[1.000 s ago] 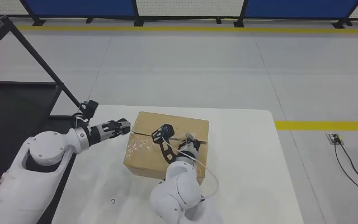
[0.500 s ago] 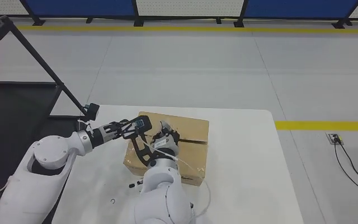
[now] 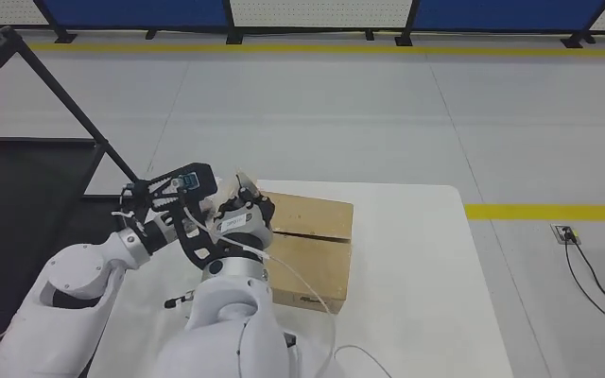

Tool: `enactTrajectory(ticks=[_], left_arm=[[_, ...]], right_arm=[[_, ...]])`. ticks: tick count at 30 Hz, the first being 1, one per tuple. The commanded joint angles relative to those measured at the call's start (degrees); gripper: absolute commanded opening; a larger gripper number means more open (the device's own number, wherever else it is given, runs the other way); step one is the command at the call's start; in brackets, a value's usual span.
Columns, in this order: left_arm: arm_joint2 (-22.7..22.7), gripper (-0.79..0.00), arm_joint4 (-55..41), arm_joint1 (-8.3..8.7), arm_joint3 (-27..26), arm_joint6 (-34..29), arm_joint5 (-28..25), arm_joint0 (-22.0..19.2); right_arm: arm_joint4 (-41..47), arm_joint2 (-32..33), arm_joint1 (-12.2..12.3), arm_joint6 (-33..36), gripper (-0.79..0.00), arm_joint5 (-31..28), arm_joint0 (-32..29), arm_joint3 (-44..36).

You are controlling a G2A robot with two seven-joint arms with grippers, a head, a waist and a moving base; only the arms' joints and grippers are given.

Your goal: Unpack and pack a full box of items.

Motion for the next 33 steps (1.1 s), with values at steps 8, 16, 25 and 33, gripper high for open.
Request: enactTrajectory(ticks=[8, 16, 25, 33], left_arm=[[-2.1, 0.000, -0.9, -0.30, -0.7, 2.4, -14.8, 4.8], [-1.7, 0.000, -3.4, -1.22, 2.0, 4.6, -25.2, 5.4], [-1.7, 0.000, -3.7, -2.05, 3.4, 8.9, -27.6, 5.1], [-1.8, 0.000, -4.9, -2.39, 2.9, 9.1, -26.5, 5.1]], right_arm=[[2.7, 2.8, -1.2, 3.1, -0.785, -0.6, 6.1, 0.5], [5.5, 5.1, -2.0, 4.8, -0.785, -1.2, 11.1, 3.9], [6.3, 6.2, -2.4, 6.4, -0.785, 0.1, 14.4, 4.9], [3.0, 5.8, -2.3, 8.6, -0.785, -1.5, 14.6, 4.7]])
